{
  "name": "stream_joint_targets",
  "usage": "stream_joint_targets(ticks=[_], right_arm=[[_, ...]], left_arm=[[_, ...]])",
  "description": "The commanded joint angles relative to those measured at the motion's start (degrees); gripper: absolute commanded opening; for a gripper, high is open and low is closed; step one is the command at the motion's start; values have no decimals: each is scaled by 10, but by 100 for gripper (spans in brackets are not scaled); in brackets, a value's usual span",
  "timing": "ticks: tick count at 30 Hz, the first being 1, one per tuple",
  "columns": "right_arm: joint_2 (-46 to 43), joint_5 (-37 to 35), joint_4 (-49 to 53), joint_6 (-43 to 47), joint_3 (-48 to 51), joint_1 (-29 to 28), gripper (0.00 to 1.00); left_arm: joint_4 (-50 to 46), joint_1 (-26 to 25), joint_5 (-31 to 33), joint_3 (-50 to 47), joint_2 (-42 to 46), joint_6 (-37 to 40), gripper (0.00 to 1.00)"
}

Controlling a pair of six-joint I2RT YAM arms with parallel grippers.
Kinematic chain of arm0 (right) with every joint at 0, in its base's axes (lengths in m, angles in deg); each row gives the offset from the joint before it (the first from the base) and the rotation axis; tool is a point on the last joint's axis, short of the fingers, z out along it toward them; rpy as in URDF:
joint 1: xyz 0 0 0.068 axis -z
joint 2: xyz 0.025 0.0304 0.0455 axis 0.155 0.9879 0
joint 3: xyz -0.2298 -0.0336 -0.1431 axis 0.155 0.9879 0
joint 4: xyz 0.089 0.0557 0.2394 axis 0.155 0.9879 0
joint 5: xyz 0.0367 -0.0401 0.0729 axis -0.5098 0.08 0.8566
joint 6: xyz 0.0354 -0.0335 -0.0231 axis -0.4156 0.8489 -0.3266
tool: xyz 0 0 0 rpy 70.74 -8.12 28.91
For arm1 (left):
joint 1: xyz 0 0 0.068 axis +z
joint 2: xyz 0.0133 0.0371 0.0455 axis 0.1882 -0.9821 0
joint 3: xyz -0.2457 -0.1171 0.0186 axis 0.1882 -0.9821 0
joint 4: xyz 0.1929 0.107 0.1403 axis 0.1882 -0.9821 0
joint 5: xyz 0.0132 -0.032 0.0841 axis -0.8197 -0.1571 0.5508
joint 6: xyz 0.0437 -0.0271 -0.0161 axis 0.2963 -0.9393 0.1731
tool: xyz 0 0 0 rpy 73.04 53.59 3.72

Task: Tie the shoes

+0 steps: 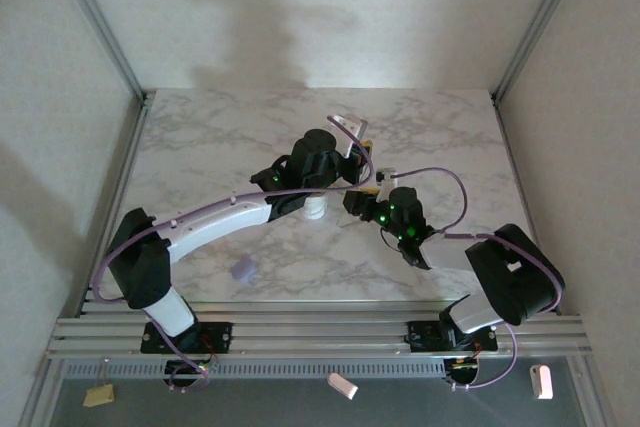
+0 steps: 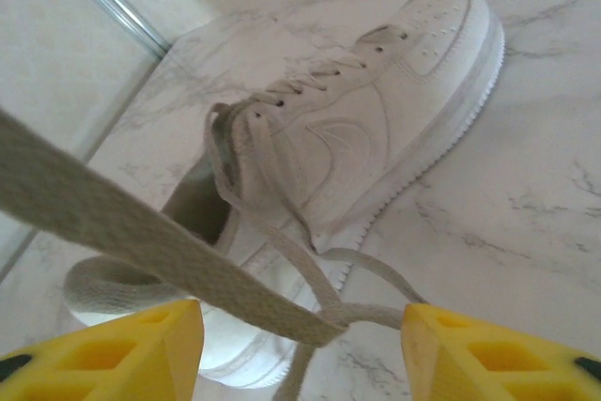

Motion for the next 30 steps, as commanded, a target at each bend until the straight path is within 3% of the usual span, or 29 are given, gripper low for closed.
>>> stream_joint_targets(ticks=[1, 7, 14, 16, 22, 30], right_arm=[[11, -30, 27, 13, -10, -3, 53], [9, -45, 32, 9, -10, -3, 39], [-3, -37, 38, 12, -31, -2, 12], [-11, -33, 43, 17, -32, -2, 8], [-81, -21, 117, 66, -31, -1, 1], [-169, 21, 229, 144, -34, 11, 0]], left_arm=[[2, 7, 0, 19, 1, -10, 0], [2, 9, -3, 19, 2, -13, 0], [2, 11, -7, 18, 3, -20, 0], [2, 12, -6, 17, 4, -21, 0], [-11, 23, 12, 29, 1, -59, 0], [-51, 33, 15, 56, -29, -119, 0]])
